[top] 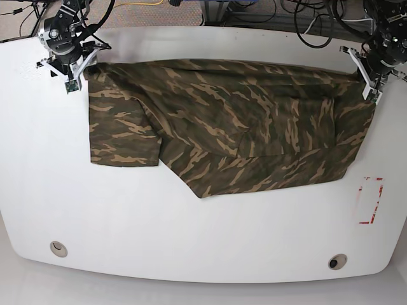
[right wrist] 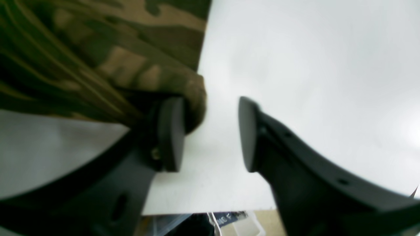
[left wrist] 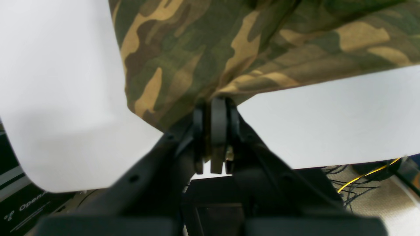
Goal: Layout the t-shirt on the table in an organized manner, then fold the t-shirt properly
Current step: 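Release the shirt edge from the right gripper and reposition it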
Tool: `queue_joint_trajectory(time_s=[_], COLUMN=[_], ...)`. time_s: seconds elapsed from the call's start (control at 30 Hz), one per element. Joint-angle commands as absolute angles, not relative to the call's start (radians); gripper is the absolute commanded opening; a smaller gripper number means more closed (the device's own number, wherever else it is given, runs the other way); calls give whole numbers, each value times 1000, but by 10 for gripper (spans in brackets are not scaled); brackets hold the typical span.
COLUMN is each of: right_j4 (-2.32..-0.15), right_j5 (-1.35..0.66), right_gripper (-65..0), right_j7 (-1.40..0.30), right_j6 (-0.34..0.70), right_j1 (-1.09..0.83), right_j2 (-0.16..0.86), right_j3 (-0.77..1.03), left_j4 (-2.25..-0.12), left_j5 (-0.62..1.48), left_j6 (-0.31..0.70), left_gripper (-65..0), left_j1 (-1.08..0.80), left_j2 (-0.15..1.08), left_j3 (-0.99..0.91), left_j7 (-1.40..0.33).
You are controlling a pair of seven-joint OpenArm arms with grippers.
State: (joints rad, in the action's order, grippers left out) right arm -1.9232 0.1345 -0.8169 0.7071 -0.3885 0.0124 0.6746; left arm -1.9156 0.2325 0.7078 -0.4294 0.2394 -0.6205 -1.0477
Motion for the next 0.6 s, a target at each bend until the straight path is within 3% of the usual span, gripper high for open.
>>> queue_joint_trajectory(time_s=[0.0,0.23,0.57], right_j4=[-1942,-1969,-1991], right_j5=[140,90,-136], right_gripper=[-314,-325,-319], right_j7=[-808,-809,-809], right_j6=[698,698,698], right_j1=[-389,-404,-427], right_j2=[2,-2,4], right_j3=[682,677,680], left_j4=[-1929,-1929,-1929], left_j5=[222,222,222], left_j6=[698,698,698], left_gripper=[-650,-650,-650], left_j1=[-429,-429,-427], left_j2=[255,255,255], left_j3=[-633,-628,-628], left_j7=[-1043,-1043,-1043])
